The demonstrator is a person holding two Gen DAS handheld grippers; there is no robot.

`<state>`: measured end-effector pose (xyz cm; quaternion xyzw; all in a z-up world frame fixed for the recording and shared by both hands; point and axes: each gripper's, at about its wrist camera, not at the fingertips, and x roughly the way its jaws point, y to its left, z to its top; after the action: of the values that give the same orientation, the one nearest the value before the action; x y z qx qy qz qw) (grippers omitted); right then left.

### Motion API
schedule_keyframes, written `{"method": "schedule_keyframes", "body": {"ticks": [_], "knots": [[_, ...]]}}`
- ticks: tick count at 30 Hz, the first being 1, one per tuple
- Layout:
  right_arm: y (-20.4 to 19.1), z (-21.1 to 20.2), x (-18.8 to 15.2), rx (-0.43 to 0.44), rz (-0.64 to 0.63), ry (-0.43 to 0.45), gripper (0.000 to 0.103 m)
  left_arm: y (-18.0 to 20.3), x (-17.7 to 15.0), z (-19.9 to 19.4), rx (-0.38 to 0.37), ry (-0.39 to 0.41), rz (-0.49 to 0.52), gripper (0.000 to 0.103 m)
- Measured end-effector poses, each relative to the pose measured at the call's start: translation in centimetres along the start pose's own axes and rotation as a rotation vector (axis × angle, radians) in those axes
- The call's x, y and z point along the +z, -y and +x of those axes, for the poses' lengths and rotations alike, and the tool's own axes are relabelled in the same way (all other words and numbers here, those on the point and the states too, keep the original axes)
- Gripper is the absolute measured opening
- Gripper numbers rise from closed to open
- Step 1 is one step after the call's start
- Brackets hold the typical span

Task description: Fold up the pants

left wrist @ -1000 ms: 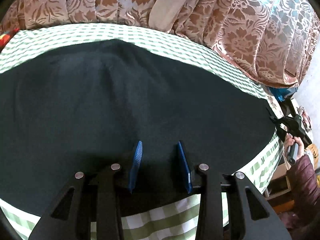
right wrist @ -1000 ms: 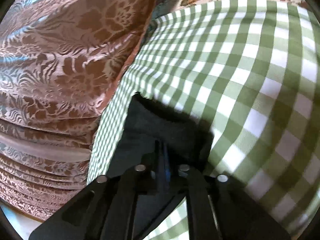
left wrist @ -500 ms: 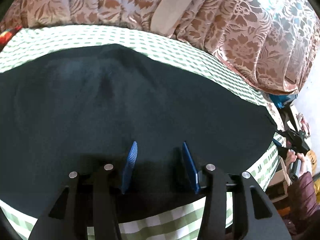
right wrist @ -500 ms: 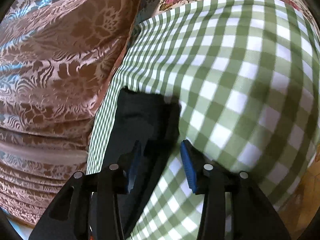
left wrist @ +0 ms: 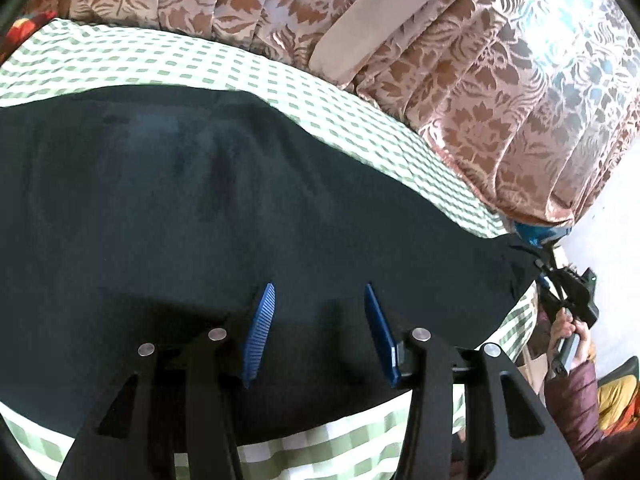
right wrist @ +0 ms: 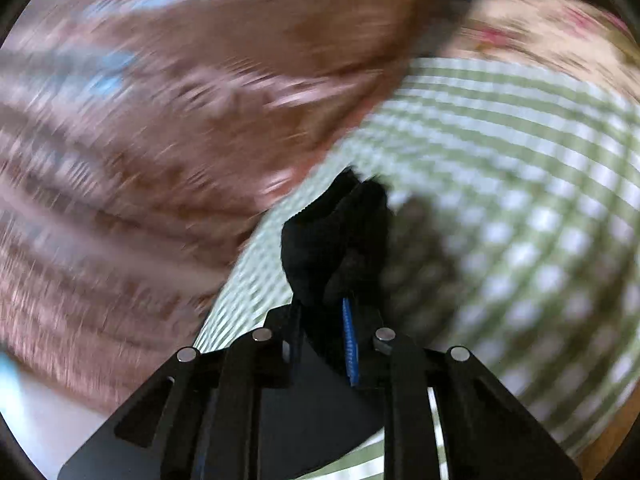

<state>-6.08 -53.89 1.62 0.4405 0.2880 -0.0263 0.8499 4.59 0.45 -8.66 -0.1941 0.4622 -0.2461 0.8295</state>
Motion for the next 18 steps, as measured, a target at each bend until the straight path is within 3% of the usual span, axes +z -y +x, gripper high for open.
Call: {"method": "schedule_keyframes", "body": {"ticks": [3, 8, 12, 16, 18], "knots": [[-4.9, 1.5, -1.7, 0.092, -0.111, -0.068, 0.016, 0.1, 0.5, -0.4, -0.042, 0.012, -0.023, 0.046], [-12.3, 6.8, -7.6, 0.197, -0.261, -0.251, 0.016, 0.2, 0.5, -0.8, -0.115, 0.008, -0.042, 0.046], [-15.9, 12.2, -13.8, 0.211, -0.353, -0.441, 0.015, 0.0, 0.7, -0.6, -0.148, -0.007, -0.059, 0.046], [-18.2, 14.9, -18.7, 0.19, -0.473, -0.567, 0.015, -0.1, 1.1, -0.6, -0.214, -0.016, -0.089, 0.046], [-18.5, 15.6, -20.7, 0.169, -0.54, -0.612, 0.017, -0.4, 1.4, -0.3, -0.246, -0.029, -0.118, 0.054]]}}
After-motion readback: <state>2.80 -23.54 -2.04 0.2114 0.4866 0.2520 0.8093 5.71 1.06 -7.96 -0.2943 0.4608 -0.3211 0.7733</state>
